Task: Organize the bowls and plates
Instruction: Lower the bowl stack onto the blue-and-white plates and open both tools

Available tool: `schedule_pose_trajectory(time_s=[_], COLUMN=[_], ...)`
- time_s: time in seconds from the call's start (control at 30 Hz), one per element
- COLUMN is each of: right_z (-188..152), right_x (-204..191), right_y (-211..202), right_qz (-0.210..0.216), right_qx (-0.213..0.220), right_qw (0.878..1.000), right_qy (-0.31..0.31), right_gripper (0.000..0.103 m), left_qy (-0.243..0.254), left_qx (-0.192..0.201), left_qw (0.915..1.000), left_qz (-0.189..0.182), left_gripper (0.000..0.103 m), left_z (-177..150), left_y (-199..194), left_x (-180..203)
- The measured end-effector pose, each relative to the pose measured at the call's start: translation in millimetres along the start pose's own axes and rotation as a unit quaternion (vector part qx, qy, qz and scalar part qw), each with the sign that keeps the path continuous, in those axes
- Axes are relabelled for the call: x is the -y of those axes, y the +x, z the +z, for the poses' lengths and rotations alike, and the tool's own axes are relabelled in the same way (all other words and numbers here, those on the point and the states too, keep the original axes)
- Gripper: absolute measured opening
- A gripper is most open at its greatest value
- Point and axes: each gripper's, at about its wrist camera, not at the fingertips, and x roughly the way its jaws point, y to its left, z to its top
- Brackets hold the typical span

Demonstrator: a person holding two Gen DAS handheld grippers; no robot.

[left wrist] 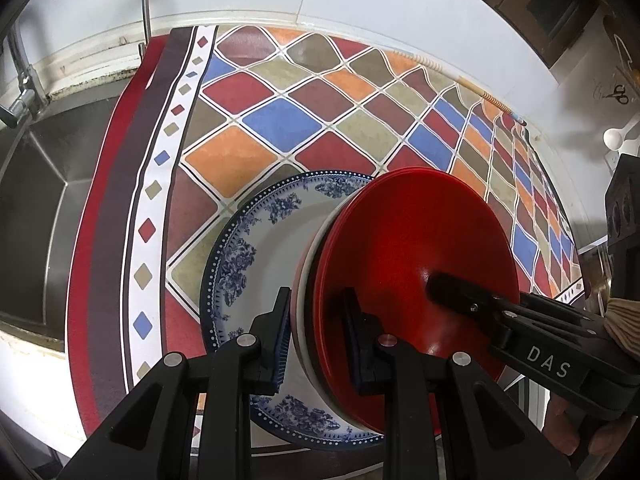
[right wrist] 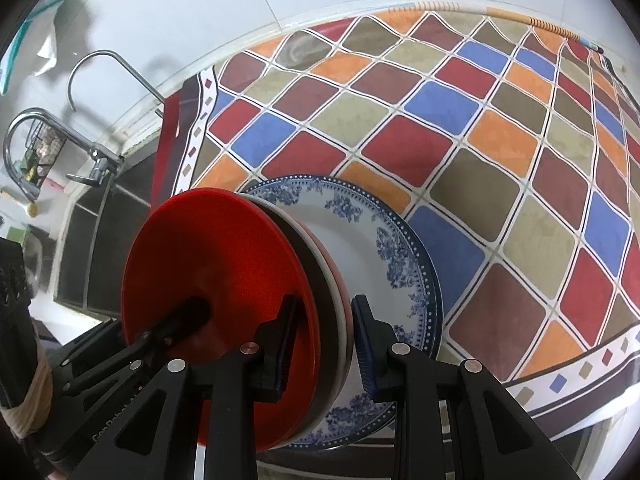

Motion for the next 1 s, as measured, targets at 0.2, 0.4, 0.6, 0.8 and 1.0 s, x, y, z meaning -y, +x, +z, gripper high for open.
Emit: schedule_pose_trajectory(time_s=[0.2,0.4,0.6,0.8,1.0], right_z=[0.1,-0.5,-1.8,-5.7,-12.8], right_x=[-1.0,-1.9,-3.1,-5.9,-2.7], right_y=[6.0,13.2,14.3,1.7,-23.7], right_qz=[-0.004,-0.012,-0.013,-0.021,-0.050], right_qx=[-0.010,-0.019,-0.010,0.026,0.088], right_qw=[1.000,1.000,1.000,0.999,0.994], right_qy=[0.003,0.000,-0.008,-0.023,-0.034], right_gripper=[0.029,0.030,0.032,0.049,0.064], left_qy=[-0.001,0.002,0.013,0.030,0.037], left_qx=[-0.012,-0.011,0.008,0.063,0.138], left_qw=[0.9999,0.9998,0.9999,0.9970,0.9853], left_qz=[-0.007,-0.016,-0.007,0.032,0.094], left_gripper=[0.024,0.026,0.040,0.059,0.086], left_z=[0.6,3.2,4.0,-1.2,-14.0], left_y=[7.5,10.0,4.4,-18.8,-46.3], left_x=[-4.6,-7.2,-6.9,-3.6,3.8])
